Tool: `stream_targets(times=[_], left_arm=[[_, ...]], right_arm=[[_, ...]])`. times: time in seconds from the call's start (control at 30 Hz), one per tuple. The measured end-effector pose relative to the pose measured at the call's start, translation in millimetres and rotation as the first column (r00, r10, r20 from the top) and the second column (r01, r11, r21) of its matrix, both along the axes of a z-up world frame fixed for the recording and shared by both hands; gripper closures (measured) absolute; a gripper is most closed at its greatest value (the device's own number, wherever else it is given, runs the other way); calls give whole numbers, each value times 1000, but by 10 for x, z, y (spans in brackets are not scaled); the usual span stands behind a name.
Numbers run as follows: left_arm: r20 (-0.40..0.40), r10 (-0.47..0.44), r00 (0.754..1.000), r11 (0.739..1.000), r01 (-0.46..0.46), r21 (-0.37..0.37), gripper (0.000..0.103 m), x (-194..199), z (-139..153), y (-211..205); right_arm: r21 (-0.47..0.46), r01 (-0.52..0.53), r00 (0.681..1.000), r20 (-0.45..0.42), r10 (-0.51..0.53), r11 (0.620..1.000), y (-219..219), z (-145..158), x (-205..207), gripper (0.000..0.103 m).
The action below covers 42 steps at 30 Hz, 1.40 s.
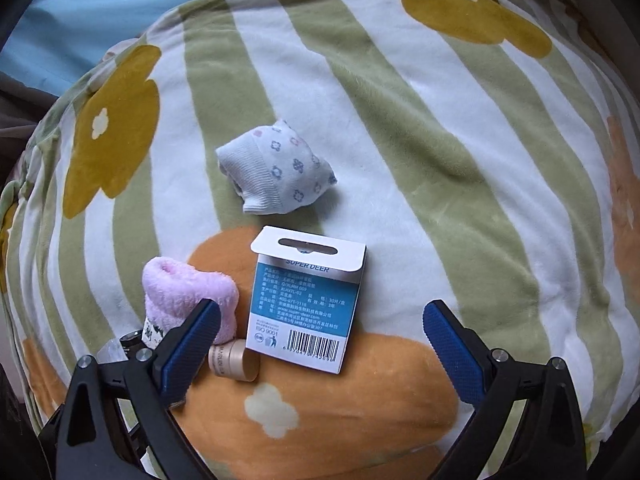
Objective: Organize objects
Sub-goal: 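Grasp the blue PROYA box with the left tool while the right tool grasps the white-blue box, then carry both boxes over the cardboard box and open both tools to drop them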
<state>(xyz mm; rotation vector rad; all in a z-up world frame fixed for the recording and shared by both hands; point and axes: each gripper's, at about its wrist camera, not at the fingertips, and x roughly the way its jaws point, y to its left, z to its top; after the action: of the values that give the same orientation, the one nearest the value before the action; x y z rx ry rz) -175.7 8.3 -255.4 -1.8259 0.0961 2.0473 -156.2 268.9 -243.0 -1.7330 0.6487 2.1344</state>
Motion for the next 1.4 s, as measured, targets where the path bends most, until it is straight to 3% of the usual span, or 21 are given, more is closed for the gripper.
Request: stream_targets(times=[0.4, 0.5, 0.67, 0.8, 1.07, 1.4], left_arm=[[41, -43, 998, 998, 44, -39, 36, -71, -288, 151], [38, -53, 998, 998, 54, -43, 48, -81, -307, 185], [55, -46, 997, 997, 49, -64, 63, -113, -390, 170], [63, -22, 998, 999, 25, -43, 68, -146, -378, 102], [48, -15, 999, 999, 17, -44, 69, -122, -243, 87], [-32, 16, 999, 1000, -17, -24, 69, -18, 247, -7]], right_arm=[[-47, 45, 998, 57, -42, 998, 115, -354, -37, 12], [-40, 45, 997, 57, -43, 998, 135, -358, -28, 12], [-18, 51, 996, 74, -49, 999, 192, -346, 23, 23], [-22, 40, 997, 61, -39, 999, 230, -263, 98, 37], [-52, 67, 997, 46, -65, 996, 480, -97, 341, 37], [-50, 46, 999, -16, -46, 998, 848, 425, 766, 37]])
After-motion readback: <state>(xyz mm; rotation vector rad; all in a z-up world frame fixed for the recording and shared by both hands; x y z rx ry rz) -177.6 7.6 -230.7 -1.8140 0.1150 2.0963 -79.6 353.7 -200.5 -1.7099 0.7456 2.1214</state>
